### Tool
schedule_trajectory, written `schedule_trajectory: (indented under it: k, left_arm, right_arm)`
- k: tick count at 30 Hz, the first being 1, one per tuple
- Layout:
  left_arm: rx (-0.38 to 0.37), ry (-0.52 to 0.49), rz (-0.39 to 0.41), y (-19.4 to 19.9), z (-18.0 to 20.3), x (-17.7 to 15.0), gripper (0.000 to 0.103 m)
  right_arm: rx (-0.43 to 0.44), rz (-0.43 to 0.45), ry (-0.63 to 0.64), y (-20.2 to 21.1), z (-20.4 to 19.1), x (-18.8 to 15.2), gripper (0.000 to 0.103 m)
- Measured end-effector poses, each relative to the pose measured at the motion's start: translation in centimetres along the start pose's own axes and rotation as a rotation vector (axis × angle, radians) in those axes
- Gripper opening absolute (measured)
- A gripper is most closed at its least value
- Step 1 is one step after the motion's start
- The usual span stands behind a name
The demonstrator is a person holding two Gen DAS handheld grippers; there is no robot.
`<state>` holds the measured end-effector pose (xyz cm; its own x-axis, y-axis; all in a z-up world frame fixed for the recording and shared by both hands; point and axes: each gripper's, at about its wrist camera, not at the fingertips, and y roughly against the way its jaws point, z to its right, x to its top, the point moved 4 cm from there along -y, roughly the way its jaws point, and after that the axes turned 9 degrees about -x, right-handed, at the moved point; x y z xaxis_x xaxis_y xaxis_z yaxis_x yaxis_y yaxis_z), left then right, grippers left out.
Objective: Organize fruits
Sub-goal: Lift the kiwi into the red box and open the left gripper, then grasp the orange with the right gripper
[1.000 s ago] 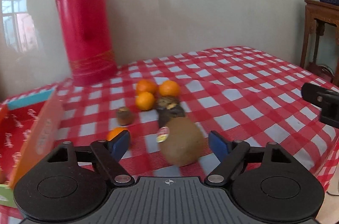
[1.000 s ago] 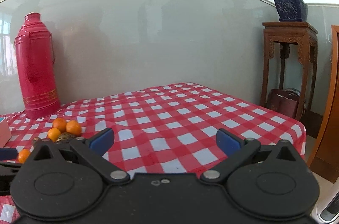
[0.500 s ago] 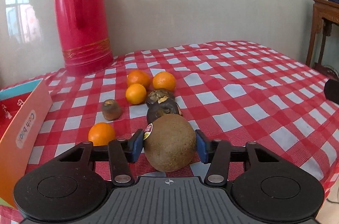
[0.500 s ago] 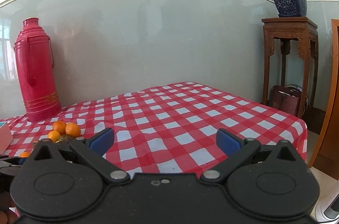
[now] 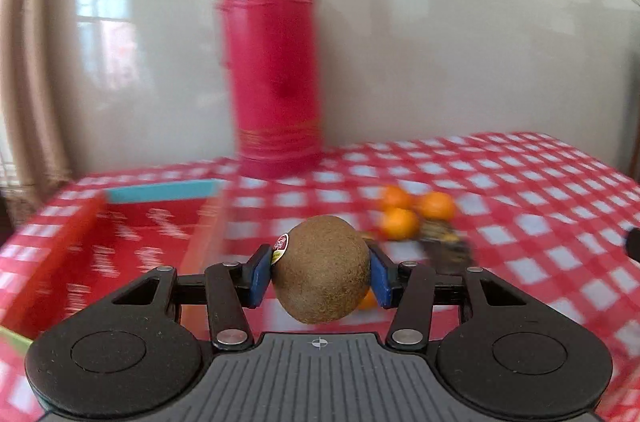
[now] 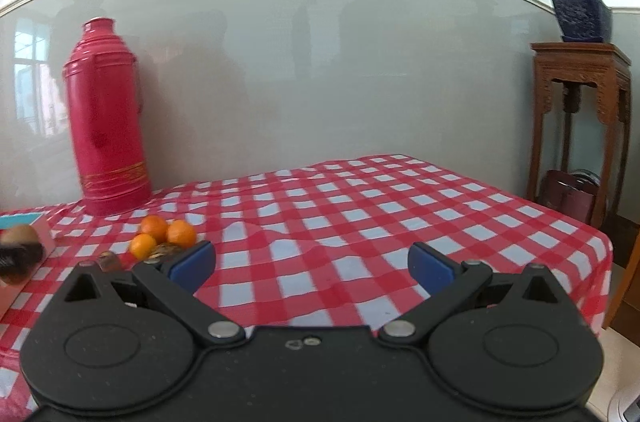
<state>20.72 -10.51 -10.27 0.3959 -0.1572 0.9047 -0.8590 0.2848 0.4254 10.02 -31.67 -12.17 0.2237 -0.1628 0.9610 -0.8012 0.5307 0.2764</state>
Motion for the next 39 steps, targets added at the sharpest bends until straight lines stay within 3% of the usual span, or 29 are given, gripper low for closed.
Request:
schedule_trajectory:
  k: [8,16,20,22,23,24,27,31,39]
  left_arm:
    - [0.16,0.054,-0.02,0.3,-8.0,-0.9,0.05]
    - [0.189,0.178,-0.118,-0.8,-12.3,-3.6,0.05]
    - [0.21,0.171,-0.097,-0.1,-12.5,-3.8,0.05]
    - [0.209,0.178,-0.082,0.4,-12.6,-3.5,0.062]
    - [0.22,0.175,-0.069,0.8,-12.7,-3.4,0.081]
    - [0.238,0.165,-0.044,1.3,-12.8,-3.2,0.093]
    - [0.243,0.141,-0.002,2.6,-13.2,-2.5,0.094]
    - [0.287,0.185,0.059,5.8,-15.3,-2.3,0.094]
    - [0.489,0.302,0.115,12.2,-21.2,-5.9,0.094]
  right_arm:
    - [0.069,0.009,0.055,0.4,-3.5,-0.3,0.097]
    - [0.143,-0.002,0.104,0.6,-6.8,-0.9,0.097]
    - [0.186,-0.011,0.122,0.7,-8.5,-1.2,0.097]
    - [0.205,-0.016,0.125,0.7,-9.2,-1.3,0.097]
    - [0.221,-0.022,0.125,0.7,-9.6,-1.4,0.097]
    - [0.233,-0.026,0.127,0.6,-10.0,-1.5,0.096]
    - [0.272,-0.038,0.138,0.6,-11.4,-1.8,0.094]
    - [0.33,-0.057,0.153,0.5,-13.4,-2.1,0.09]
    - [0.406,-0.114,0.185,0.0,-17.6,-2.8,0.078]
